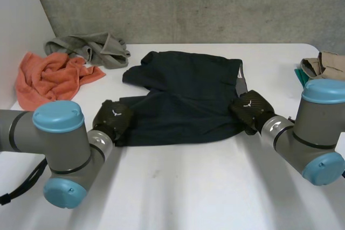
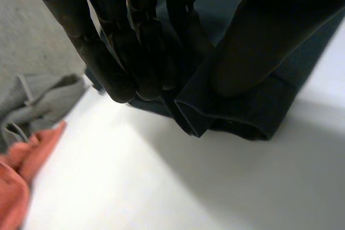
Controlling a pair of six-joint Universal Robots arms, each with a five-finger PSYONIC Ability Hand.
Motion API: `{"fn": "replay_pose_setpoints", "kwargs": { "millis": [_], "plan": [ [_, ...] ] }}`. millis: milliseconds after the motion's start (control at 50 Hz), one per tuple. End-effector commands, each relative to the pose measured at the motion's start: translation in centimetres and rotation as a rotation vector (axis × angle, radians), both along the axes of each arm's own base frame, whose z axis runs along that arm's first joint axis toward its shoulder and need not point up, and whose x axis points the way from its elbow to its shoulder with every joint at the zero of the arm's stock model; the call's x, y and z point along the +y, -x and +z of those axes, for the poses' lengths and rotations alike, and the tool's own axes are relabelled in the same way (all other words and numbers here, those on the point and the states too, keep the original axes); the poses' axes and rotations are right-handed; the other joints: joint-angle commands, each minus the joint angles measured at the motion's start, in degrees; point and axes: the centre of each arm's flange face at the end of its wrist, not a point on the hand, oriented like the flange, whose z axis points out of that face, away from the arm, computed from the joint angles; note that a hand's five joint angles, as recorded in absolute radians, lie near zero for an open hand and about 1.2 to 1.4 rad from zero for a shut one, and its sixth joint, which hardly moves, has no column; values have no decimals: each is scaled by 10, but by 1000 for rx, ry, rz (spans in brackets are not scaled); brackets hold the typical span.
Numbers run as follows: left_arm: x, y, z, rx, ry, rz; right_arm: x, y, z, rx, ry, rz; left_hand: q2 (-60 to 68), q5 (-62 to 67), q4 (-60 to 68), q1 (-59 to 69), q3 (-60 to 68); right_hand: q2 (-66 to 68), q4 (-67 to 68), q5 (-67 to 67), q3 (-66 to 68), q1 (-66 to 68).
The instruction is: Fold the laundry.
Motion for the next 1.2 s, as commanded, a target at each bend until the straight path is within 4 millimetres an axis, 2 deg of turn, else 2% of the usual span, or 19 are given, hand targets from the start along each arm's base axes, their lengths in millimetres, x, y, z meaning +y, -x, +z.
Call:
{"fn": "replay_pose_setpoints", "kwargs": {
  "millis": [20,80,160,220,400,480,600,640,660,700,720,760,780,820,840,920,1000,1120,1200],
  "plan": [
    [14,-4,32,17,72,-16,14,2,18,7,-37,-9,116,139,116,139,121,124,117,119,121,179],
    [22,-6,49,44,97,-20,19,2,26,14,-39,-12,116,139,116,139,121,124,117,119,121,179],
    [51,-13,68,28,44,-56,33,6,38,59,-83,-17,116,139,116,139,121,124,117,119,121,179],
    [70,-21,70,-28,-44,-81,44,11,44,107,-137,-15,116,139,116,139,121,124,117,119,121,179],
    [154,-58,79,-260,-426,-166,105,53,68,343,-444,81,116,139,116,139,121,124,117,119,121,179],
    [169,-58,83,-307,-491,-220,117,59,66,364,-462,161,116,139,116,139,121,124,117,119,121,179],
    [142,-38,86,-281,-349,-226,110,67,61,344,-479,146,116,139,116,139,121,124,117,119,121,179],
    [121,-25,88,-262,-274,-216,95,65,62,306,-439,112,116,139,116,139,121,124,117,119,121,179],
    [100,-14,89,-238,-207,-195,82,63,63,263,-410,71,116,139,116,139,121,124,117,119,121,179],
    [80,-4,89,-213,-150,-173,65,60,64,199,-373,18,116,139,116,139,121,124,117,119,121,179],
    [58,6,91,-188,-75,-151,51,56,67,135,-338,-21,116,139,116,139,121,124,117,119,121,179],
    [34,18,93,-154,3,-127,37,51,70,71,-293,-56,116,139,116,139,121,124,117,119,121,179],
    [9,28,95,-113,74,-104,22,47,72,10,-244,-83,116,139,116,139,121,124,117,119,121,179],
    [-15,37,99,-75,153,-83,6,43,73,-37,-181,-104,116,139,116,139,121,124,117,119,121,179],
    [-37,47,102,-35,223,-67,-1,41,72,-53,-150,-114,116,139,116,139,121,124,117,119,121,179],
    [-81,68,99,41,366,-51,-40,28,62,-89,42,-153,116,139,116,139,121,124,117,119,121,179],
    [-110,84,78,83,423,-76,-67,16,46,-93,169,-188,116,139,116,139,121,124,117,119,121,179],
    [-121,98,46,113,378,-128,-94,4,10,-47,260,-229,116,139,116,139,121,124,117,119,121,179],
    [-125,101,32,136,370,-116,-103,-1,-8,4,287,-263,116,139,116,139,121,-163,-171,-168,-166,-109]
  ]
}}
